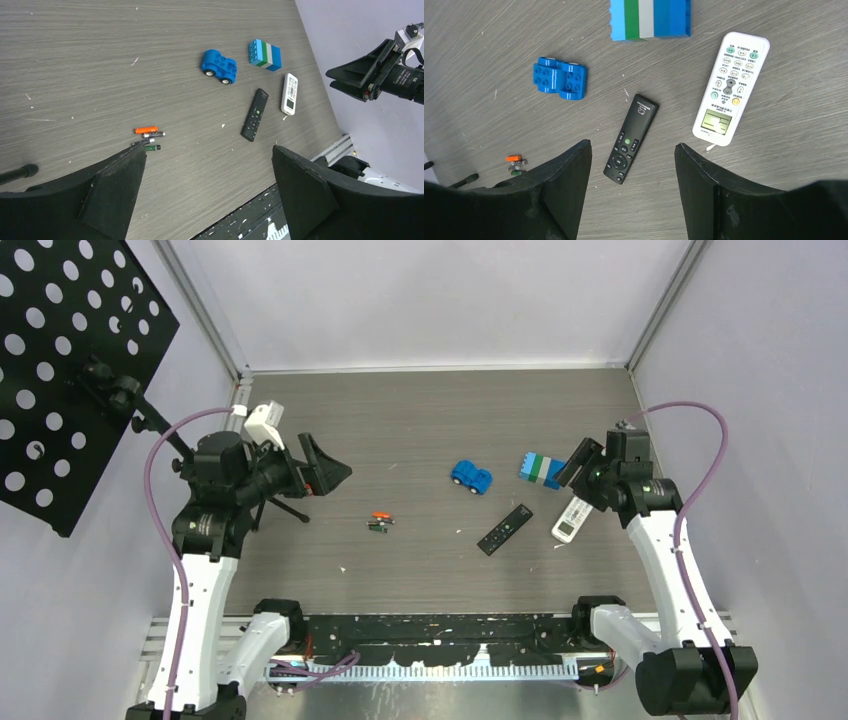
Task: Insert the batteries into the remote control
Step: Pick up the remote control from the center of the board.
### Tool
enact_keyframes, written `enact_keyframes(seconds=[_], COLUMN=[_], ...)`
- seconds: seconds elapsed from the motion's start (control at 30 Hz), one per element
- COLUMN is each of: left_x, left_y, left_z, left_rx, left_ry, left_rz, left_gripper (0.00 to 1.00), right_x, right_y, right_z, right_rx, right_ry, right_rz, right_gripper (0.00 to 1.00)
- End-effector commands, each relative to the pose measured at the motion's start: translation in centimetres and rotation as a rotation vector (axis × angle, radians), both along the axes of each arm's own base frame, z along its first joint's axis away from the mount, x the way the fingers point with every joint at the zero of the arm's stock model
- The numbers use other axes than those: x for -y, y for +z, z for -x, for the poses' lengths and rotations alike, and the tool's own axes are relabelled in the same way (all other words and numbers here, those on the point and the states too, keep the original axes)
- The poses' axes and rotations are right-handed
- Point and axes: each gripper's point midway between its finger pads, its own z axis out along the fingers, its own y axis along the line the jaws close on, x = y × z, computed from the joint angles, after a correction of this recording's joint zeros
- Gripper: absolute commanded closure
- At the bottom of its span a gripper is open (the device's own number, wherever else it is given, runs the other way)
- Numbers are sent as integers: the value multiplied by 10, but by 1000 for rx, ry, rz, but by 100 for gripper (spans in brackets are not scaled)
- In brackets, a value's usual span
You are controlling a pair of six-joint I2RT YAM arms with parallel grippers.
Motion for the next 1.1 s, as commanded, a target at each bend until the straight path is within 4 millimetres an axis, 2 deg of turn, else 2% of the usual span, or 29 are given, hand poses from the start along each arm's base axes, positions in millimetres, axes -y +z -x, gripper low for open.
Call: enact_keyframes(seconds=[0.0,0.03,0.07,0.17,0.3,0.47,0.67,0.97,1.07], left_x=[-5,-5,-5,-20,-31,-34,-21,-16,-5], left_y=[-5,-5,-5,-4,6,0,-19,-26,-24], left_z=[-5,-5,-6,-13,-19,-29,-35,-34,-31], left_rx=[26,40,62,122,211,196,159,151,167], left_ry=[43,42,45,134,193,216,132,114,42], left_rz=[3,5,2,-28,-57,-72,-63,-36,-9], left_gripper=[0,0,0,0,0,0,0,0,0], right_x=[7,3,-10,-34,-41,-62,-64,-62,-62], right_y=[-5,-12,-17,-37,-62,-80,-102,-124,-130], right_z=[-18,-20,-23,-22,-15,-8,-3,-2,-2], right_rx=[37,35,37,-25,-98,-140,-232,-276,-295], right_ry=[-98,-94,-51,13,19,67,26,-35,-51], right_rz=[-25,-47,-78,-123,4,113,223,304,304], right_gripper=[33,32,30,27,10,8,11,5,8])
